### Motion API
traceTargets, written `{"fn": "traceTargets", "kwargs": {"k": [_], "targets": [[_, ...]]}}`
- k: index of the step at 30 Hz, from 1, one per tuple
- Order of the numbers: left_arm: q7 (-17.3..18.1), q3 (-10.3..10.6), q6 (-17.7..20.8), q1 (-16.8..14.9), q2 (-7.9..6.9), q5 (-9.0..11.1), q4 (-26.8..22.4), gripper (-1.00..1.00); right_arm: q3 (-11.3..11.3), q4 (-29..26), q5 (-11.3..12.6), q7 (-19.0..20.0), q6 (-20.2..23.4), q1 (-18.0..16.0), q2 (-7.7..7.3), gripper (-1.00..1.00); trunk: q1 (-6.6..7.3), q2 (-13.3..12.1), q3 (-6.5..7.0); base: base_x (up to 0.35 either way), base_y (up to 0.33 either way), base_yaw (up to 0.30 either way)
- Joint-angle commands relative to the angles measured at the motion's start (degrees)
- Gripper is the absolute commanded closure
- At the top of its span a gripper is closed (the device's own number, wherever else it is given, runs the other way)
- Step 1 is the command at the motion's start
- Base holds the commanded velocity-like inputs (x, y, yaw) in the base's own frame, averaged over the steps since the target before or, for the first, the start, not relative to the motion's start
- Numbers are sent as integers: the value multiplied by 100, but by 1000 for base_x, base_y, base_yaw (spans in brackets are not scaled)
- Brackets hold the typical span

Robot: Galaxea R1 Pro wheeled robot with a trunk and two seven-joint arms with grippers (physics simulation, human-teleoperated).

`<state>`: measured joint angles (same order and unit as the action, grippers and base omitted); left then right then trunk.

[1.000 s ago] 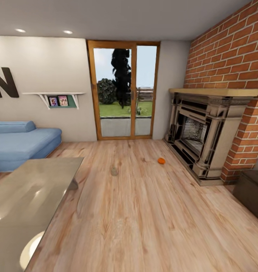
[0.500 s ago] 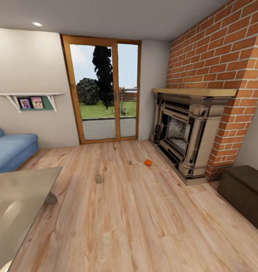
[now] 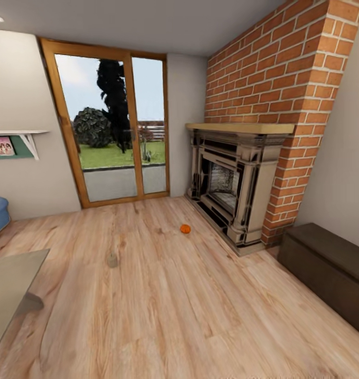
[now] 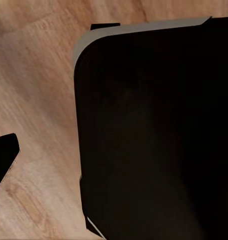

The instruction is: Place each of the two pumpkins and all three candles from the living room inside a cabinet in the living room (use any cabinet), then make sure every cabinet is closed, and position the cauldron so it is next to a table in the living room.

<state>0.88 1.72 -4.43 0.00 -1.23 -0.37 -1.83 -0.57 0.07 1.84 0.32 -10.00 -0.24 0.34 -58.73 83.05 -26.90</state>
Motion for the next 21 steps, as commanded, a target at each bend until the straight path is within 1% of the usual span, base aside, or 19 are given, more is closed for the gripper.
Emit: {"fn": "traceTargets", "kwargs": {"k": [1,8,13,21], "targets": [[7,15,-18,0,-1,-3,-1,-100,-5,2,21,2,-18,-2,1,-100,0,3,-5,14,0,-292],[-8,-15,-15,0,-9,52,-1,-100,-5,2,20,3,-17,-2,1,-100,0,3,-5,3,0,-292],[-48,-8,-14,0,-39,47,-1,-100,-5,2,20,3,-17,-2,1,-100,0,3,-5,0,0,-292],[-61,-15,-14,0,-36,46,-1,-100,-5,2,23,4,-19,-2,1,-100,0,3,-5,0,0,-291]]}}
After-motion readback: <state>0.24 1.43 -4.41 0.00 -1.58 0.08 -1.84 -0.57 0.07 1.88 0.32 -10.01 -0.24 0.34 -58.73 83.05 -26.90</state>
